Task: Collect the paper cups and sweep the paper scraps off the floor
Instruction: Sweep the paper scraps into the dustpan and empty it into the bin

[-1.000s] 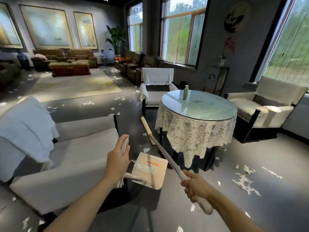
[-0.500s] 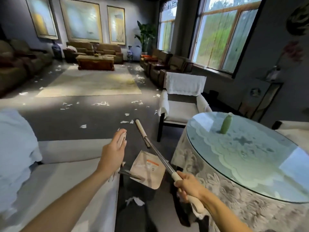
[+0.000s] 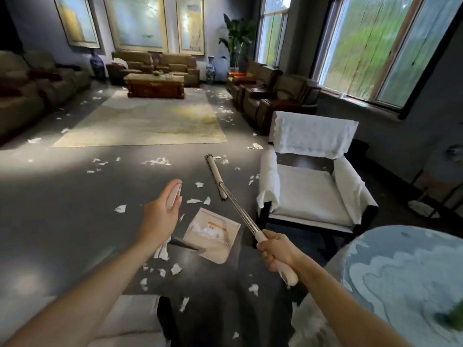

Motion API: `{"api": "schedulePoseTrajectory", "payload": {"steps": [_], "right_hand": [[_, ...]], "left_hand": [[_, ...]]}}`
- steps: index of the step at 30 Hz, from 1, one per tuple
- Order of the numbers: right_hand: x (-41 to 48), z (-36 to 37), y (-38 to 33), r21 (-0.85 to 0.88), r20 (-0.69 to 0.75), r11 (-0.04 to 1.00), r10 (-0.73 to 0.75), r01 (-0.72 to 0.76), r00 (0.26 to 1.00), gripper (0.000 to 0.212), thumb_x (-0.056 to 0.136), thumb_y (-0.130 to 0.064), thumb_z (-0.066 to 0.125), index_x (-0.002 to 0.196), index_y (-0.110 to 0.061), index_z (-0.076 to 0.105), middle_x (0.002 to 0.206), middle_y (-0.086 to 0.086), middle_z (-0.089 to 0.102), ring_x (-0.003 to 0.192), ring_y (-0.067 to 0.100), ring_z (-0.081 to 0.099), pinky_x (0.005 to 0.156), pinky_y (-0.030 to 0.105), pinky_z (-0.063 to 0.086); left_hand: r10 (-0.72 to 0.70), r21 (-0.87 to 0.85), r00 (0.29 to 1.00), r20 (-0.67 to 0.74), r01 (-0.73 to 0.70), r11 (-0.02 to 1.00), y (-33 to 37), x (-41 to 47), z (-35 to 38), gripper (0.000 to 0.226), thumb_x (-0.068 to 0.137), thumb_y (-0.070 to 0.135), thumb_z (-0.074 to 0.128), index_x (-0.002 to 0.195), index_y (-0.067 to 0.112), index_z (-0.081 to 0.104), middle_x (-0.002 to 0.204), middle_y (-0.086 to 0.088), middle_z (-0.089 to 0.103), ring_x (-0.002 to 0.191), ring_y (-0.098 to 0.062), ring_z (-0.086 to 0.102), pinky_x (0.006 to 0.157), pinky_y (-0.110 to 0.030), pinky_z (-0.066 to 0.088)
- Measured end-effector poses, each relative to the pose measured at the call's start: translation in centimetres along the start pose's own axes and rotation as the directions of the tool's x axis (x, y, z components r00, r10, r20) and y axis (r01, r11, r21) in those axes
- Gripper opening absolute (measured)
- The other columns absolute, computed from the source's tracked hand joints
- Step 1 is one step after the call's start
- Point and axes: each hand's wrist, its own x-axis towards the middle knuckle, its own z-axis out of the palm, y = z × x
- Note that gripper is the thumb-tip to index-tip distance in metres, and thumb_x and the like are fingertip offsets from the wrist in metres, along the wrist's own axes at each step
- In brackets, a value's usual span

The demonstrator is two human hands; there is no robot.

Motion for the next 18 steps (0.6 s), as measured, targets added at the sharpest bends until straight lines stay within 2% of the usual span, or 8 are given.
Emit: {"api": "schedulePoseTrajectory", "payload": {"steps": [2,4,8,12,15,18], "right_hand": [[5.8,-0.9,-3.5,-0.034,0.011,0.999,-0.006,0.006,1.000,0.032,0.094,0.001,0.043,0.120,-0.017,0.044,0.047,-0.002,0.043,0.034,0.006,0.037,0.033,0.016,0.033],[12.2,-1.8,-6.7,-0.062,0.023,0.998,-0.019,0.021,1.000,0.027,0.094,0.000,0.044,0.117,-0.012,0.046,0.049,-0.001,0.042,0.035,0.007,0.038,0.034,0.017,0.033],[25.7,-4.0,-12.9,-0.117,0.004,0.992,-0.044,0.044,0.999,0.014,0.093,-0.001,0.045,0.104,-0.008,0.051,0.056,0.002,0.044,0.041,0.009,0.039,0.037,0.020,0.034],[37.8,-6.3,-21.2,-0.149,-0.011,0.987,-0.061,0.058,0.998,0.012,0.096,-0.005,0.046,0.103,-0.013,0.052,0.062,0.004,0.046,0.047,0.010,0.042,0.039,0.020,0.038],[45.0,-7.9,-27.1,-0.116,-0.011,0.993,-0.022,0.021,1.000,0.013,0.096,-0.004,0.046,0.100,-0.015,0.052,0.063,0.005,0.045,0.049,0.010,0.040,0.040,0.019,0.038],[52.4,-10.1,-31.6,-0.053,-0.017,0.999,-0.012,0.011,1.000,0.015,0.095,-0.003,0.047,0.097,-0.015,0.056,0.062,0.004,0.047,0.046,0.008,0.041,0.040,0.018,0.039]], "left_hand": [[0.000,0.014,1.000,-0.018,0.000,1.000,-2.3,5.7,2.3,0.034,0.096,0.012,0.052,0.130,0.016,0.054,0.123,0.000,0.064,0.106,-0.011,0.056,0.081,-0.009,0.039],[-0.031,0.008,0.999,-0.045,0.032,0.999,-4.9,11.8,4.9,0.034,0.096,0.012,0.052,0.129,0.018,0.053,0.121,0.002,0.064,0.107,-0.022,0.061,0.083,-0.023,0.044],[-0.072,0.036,0.995,-0.066,0.075,0.997,-9.4,24.9,10.8,0.035,0.095,0.012,0.053,0.129,0.021,0.053,0.120,0.007,0.061,0.095,-0.038,0.064,0.078,-0.034,0.046],[-0.038,0.082,0.999,-0.039,0.041,0.996,-11.7,37.9,16.2,0.034,0.095,0.012,0.053,0.129,0.018,0.053,0.124,0.002,0.061,0.095,-0.037,0.065,0.079,-0.040,0.050],[-0.025,0.119,0.998,-0.053,0.031,0.992,-13.4,46.2,19.4,0.033,0.094,0.010,0.053,0.127,0.014,0.054,0.119,-0.005,0.064,0.082,-0.042,0.065,0.073,-0.041,0.051],[-0.044,0.128,0.996,-0.075,0.053,0.990,-15.9,55.1,23.0,0.032,0.094,0.014,0.055,0.126,0.020,0.055,0.105,-0.010,0.069,0.067,-0.039,0.064,0.063,-0.037,0.051]]}}
